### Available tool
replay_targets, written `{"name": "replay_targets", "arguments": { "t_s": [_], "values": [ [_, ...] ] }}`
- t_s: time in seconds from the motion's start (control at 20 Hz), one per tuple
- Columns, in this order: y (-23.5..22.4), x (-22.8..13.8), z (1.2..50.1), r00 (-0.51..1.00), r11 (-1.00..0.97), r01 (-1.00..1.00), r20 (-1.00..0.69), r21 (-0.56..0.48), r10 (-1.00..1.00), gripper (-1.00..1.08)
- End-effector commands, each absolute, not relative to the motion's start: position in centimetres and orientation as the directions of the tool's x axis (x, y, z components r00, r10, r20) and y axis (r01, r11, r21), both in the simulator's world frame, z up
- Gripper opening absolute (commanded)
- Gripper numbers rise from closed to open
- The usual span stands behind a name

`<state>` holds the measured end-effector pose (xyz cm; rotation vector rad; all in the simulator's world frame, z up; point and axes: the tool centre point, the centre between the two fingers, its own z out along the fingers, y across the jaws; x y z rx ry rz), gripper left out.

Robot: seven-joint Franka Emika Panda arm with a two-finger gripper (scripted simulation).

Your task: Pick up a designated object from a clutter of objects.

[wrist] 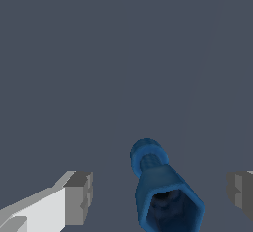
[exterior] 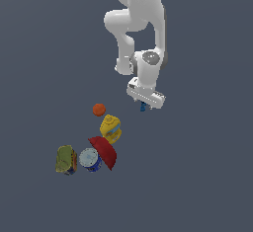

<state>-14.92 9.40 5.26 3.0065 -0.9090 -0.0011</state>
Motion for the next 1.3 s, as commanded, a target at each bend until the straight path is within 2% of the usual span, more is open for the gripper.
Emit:
{"name": "replay_targets", "arguments": {
  "t_s": [0.0,0.35,0.4,1.25],
  "values": [
    [9.4,-14.9,4.6,0.832,-0.832,-0.554,0.0,0.0,-0.554,1.0],
    [9.4,-14.8,4.3,0.832,-0.832,-0.554,0.0,0.0,-0.554,1.0],
    [9.4,-14.8,4.3,0.832,-0.832,-0.554,0.0,0.0,-0.554,-1.0],
    [9.5,-14.6,5.3,0.832,-0.832,-0.555,0.0,0.0,-0.555,-1.0]
  ]
}}
